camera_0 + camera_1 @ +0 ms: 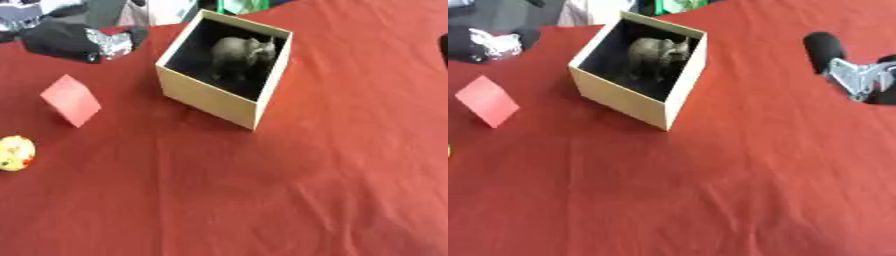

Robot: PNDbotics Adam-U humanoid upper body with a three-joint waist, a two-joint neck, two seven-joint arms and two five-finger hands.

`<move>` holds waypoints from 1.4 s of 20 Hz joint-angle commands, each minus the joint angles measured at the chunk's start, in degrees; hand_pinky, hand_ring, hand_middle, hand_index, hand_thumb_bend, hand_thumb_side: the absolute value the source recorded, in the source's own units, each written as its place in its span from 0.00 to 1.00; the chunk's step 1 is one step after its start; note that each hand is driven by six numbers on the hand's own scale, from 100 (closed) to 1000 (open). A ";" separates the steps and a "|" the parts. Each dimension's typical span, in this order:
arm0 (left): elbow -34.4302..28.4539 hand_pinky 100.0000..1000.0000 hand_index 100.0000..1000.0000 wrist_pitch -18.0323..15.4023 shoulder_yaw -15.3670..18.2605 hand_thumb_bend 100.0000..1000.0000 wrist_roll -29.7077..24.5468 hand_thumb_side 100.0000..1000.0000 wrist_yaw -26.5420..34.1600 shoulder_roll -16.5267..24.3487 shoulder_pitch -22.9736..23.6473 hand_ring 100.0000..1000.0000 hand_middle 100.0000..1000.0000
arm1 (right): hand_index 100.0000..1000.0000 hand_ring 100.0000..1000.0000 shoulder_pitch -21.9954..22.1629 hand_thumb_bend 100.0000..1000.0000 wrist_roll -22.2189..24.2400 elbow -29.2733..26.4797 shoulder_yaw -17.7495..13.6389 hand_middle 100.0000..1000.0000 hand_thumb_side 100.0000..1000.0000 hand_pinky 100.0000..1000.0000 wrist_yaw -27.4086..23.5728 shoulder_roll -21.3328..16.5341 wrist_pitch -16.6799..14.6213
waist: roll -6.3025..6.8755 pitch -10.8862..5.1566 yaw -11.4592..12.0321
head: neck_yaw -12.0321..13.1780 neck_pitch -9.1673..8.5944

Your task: Pick up objects on the table and place them in the box.

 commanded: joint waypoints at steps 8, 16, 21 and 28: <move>8.70 0.93 0.90 1.22 0.23 0.58 -1.22 1.00 -8.67 4.43 1.05 0.95 0.83 | 0.78 0.90 -0.73 0.00 -0.82 0.08 -0.67 0.78 0.44 0.87 0.73 -1.68 0.13 | -0.50 -1.17 0.44 | -0.39 -1.54; 18.45 0.94 0.91 2.47 -0.85 0.71 -0.49 1.00 -15.86 3.98 1.09 0.96 0.85 | 0.78 0.90 -0.54 0.00 -0.64 0.00 -0.62 0.78 0.45 0.87 0.51 -1.57 0.32 | -0.39 -1.38 0.31 | -0.16 -2.15; 22.80 0.93 0.89 1.00 -1.39 0.72 0.14 1.00 -18.94 3.26 1.14 0.95 0.82 | 0.78 0.90 -0.18 0.00 -0.46 -0.03 -0.76 0.78 0.45 0.87 0.43 -1.66 0.64 | -0.10 -1.50 0.65 | -0.39 -1.87; 25.02 0.92 0.86 0.71 -1.42 0.75 -0.57 1.00 -19.13 3.93 1.68 0.95 0.80 | 0.78 0.90 0.56 0.00 -0.26 -0.08 -0.94 0.78 0.46 0.87 0.27 -1.99 1.03 | 0.20 -2.17 1.29 | -0.86 -1.34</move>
